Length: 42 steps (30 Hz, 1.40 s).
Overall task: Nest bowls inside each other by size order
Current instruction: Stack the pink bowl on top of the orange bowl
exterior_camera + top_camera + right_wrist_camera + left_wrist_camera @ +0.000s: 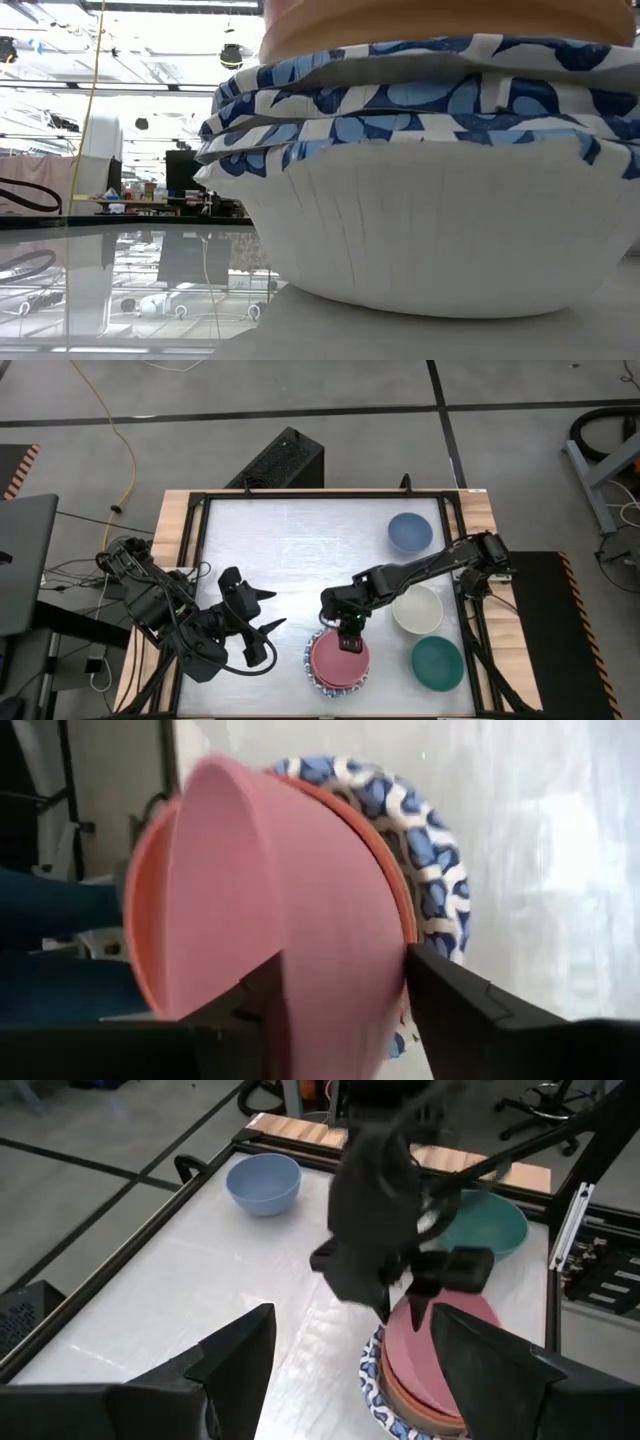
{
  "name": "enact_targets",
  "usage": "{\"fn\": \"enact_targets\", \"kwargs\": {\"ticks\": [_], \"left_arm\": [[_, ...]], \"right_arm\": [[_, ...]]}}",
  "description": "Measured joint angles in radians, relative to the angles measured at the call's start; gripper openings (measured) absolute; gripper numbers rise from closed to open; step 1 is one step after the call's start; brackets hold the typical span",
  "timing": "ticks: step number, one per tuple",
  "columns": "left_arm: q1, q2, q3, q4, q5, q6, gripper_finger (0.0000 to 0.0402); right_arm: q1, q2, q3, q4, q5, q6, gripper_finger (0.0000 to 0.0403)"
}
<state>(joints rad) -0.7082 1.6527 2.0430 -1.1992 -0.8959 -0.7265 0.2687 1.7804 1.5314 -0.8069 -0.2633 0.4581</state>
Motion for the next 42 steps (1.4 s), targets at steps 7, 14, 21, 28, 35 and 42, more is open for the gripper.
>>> {"fn": "enact_targets", "kwargs": {"ticks": [7,14,21,28,35,42], "left_arm": [[0.000,0.000,0.000,0.000,0.000,0.000,0.0255],[0.000,0.000,0.000,0.000,0.002,0.000,0.0255],[0.000,0.000,0.000,-0.001,0.022,0.000,0.0255],[0.000,0.000,0.000,0.000,0.049,0.000,0.0255],[0.000,0.000,0.000,0.000,0.057,0.005,0.0255],[0.000,0.000,0.000,-0.011,0.057,0.006,0.0255]], "right_arm": [[-0.005,-0.041,0.001,0.000,-0.003,-0.046,0.0207],[-0.009,-0.008,0.001,0.009,-0.012,-0.071,0.0207],[-0.020,0.008,0.000,0.017,-0.031,-0.108,0.0207],[-0.044,-0.007,0.013,-0.008,-0.061,-0.119,0.0206],[-0.056,-0.028,0.033,-0.070,-0.068,-0.198,0.0205],[-0.107,-0.130,0.036,-0.150,-0.076,-0.230,0.0205]]}}
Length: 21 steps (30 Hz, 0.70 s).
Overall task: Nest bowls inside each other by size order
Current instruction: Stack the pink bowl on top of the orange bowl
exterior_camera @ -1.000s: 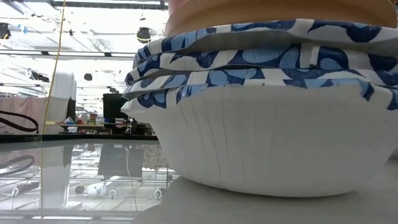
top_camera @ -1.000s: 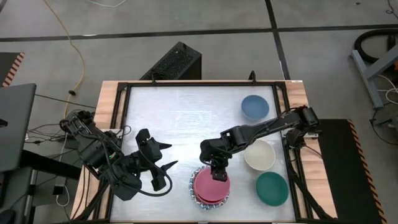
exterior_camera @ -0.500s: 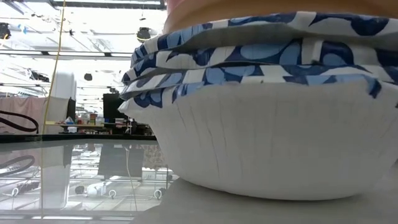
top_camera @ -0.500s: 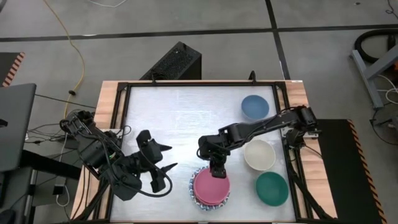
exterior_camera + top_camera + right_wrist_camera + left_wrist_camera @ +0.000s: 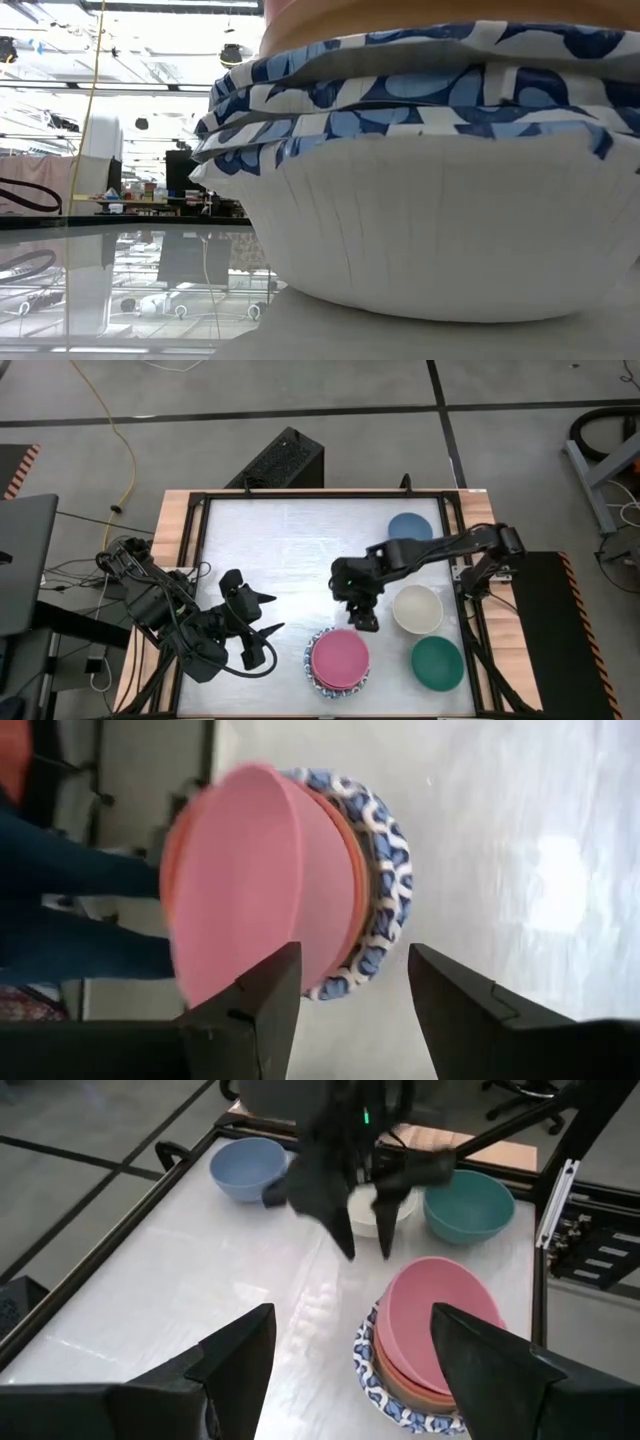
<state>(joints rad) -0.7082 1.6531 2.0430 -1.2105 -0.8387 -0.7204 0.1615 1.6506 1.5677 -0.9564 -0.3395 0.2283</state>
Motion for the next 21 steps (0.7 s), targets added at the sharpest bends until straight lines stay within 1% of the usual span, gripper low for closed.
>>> {"fn": "enact_targets", "kwargs": {"ticks": [4,7,9,13,18,21], "left_arm": [[0.000,0.000,0.000,-0.003,0.000,0.000,0.0255],[0.000,0.000,0.000,-0.003,-0.002,-0.003,0.0255],[0.000,0.000,0.000,-0.003,-0.003,-0.003,0.0255],[0.000,0.000,0.000,-0.004,-0.005,-0.003,0.0255],[0.000,0.000,0.000,-0.004,-0.006,-0.002,0.0255],[0.000,0.000,0.000,-0.005,-0.006,-0.010,0.0255]], "right_arm": [[0.003,-0.067,0.000,0.024,-0.052,0.011,0.0196],[0.031,-0.078,0.001,0.031,-0.057,0.022,0.0179],[0.053,-0.069,-0.008,0.041,-0.060,0.022,0.0167],[0.085,-0.039,-0.054,0.116,-0.114,0.032,0.0140],[0.081,0.009,-0.073,0.123,-0.132,0.028,0.0102],[0.063,0.024,-0.073,0.125,-0.133,0.017,0.0088]]}}
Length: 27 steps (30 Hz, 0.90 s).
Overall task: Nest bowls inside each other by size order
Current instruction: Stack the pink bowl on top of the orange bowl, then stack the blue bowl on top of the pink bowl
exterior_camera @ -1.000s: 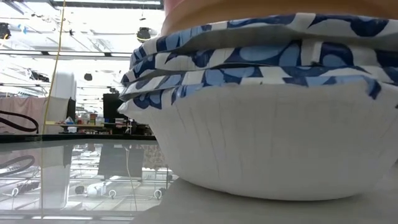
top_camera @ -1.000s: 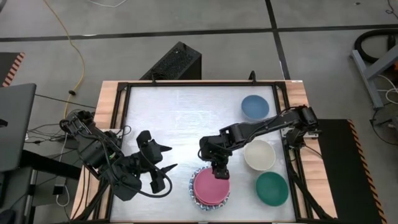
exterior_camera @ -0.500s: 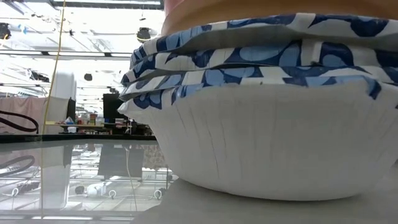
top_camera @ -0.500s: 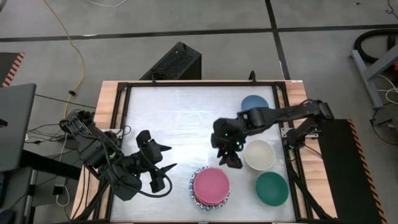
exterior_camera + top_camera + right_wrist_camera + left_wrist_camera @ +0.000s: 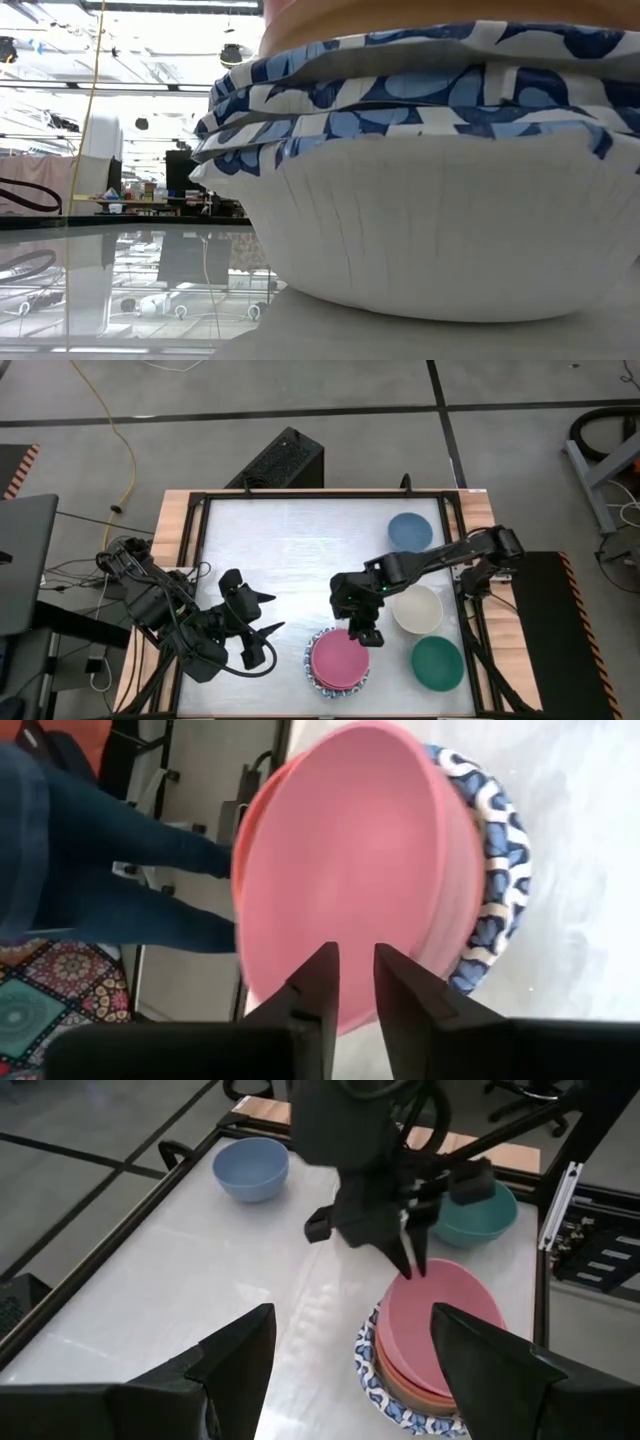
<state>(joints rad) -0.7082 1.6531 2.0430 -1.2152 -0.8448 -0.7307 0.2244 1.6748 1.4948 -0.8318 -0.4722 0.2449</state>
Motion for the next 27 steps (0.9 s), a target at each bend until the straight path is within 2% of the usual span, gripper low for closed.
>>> {"fn": "enact_targets", "kwargs": {"ticks": [15,20,23,27], "left_arm": [[-0.004,0.000,0.000,0.000,0.020,-0.019,0.0255],[-0.005,0.000,0.000,0.001,-0.002,-0.019,0.0255],[-0.005,0.000,-0.011,0.005,-0.047,-0.039,0.0255],[-0.005,0.001,-0.052,0.043,-0.085,-0.067,0.0255]], "right_arm": [[-0.037,0.015,-0.043,0.011,0.028,-0.086,0.0076],[-0.037,-0.049,-0.048,0.007,0.043,-0.086,0.0076],[-0.036,-0.117,-0.047,-0.058,0.194,-0.085,0.0076],[-0.057,-0.212,-0.047,-0.260,0.522,-0.013,0.0076]]}}
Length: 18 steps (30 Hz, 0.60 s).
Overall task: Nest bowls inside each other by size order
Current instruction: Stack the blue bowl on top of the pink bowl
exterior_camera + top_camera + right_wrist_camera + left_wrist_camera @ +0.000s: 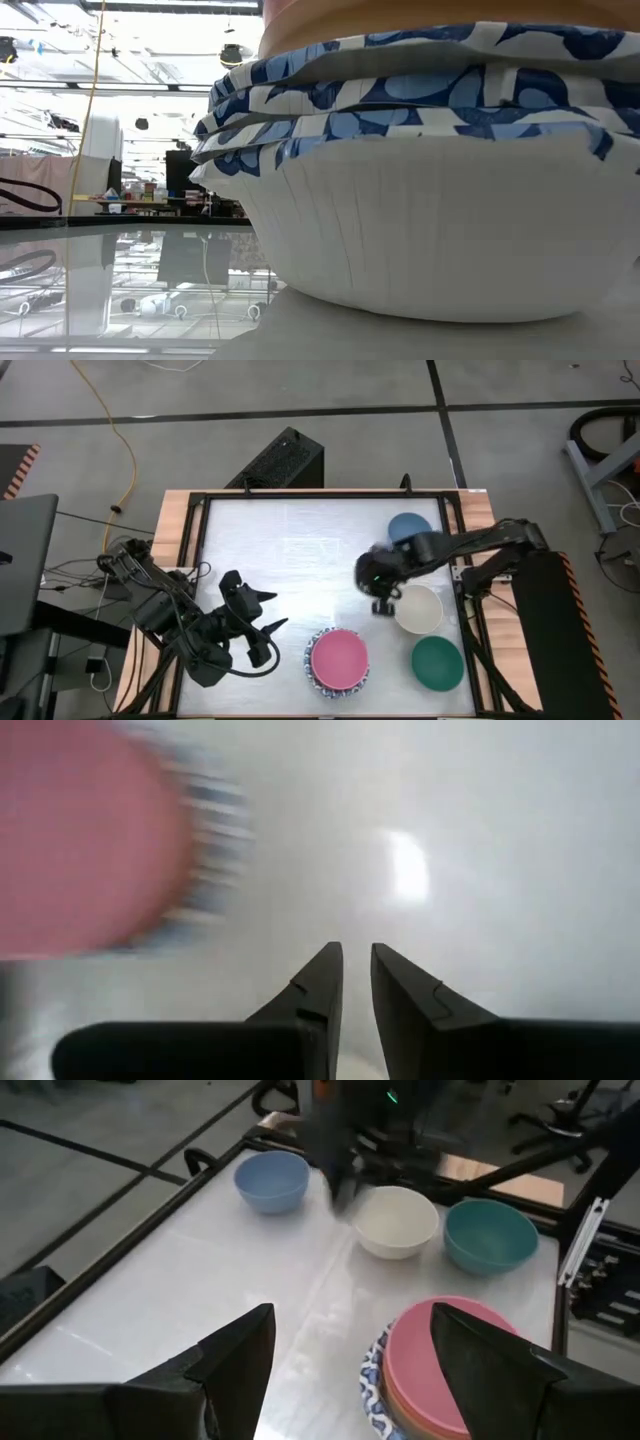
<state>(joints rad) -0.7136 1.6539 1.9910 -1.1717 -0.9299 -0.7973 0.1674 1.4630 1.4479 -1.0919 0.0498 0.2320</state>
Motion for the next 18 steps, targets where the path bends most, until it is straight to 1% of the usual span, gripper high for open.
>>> {"fn": "enact_targets", "kwargs": {"ticks": [2,3,5,7,9,12,14,18], "left_arm": [[0.000,0.000,-0.032,0.041,-0.002,-0.002,0.0255],[0.000,0.000,-0.048,0.059,-0.002,0.000,0.0255],[0.000,0.003,-0.067,0.074,0.008,0.006,0.0255],[0.007,0.003,-0.073,0.091,0.026,0.004,0.0255],[0.014,0.001,-0.073,0.114,0.031,0.012,0.0255],[0.016,-0.004,-0.075,0.166,0.038,0.071,0.0255],[0.014,-0.007,-0.075,0.211,0.061,0.116,0.0255],[0.017,-0.007,-0.074,0.265,0.145,0.231,0.0255]], "right_arm": [[-0.025,-0.042,0.000,-0.136,0.160,0.085,0.0077],[-0.044,-0.059,0.000,-0.198,0.218,0.130,0.0077],[-0.089,-0.084,0.000,-0.297,0.267,0.187,0.0080],[-0.147,-0.117,-0.016,-0.338,0.274,0.210,0.0088],[-0.204,-0.166,-0.066,-0.322,0.273,0.207,0.0103],[-0.288,-0.254,-0.199,-0.258,0.253,0.184,0.0137],[-0.336,-0.315,-0.302,-0.204,0.240,0.162,0.0165],[-0.408,-0.408,-0.469,-0.067,0.239,0.105,0.0216]]}}
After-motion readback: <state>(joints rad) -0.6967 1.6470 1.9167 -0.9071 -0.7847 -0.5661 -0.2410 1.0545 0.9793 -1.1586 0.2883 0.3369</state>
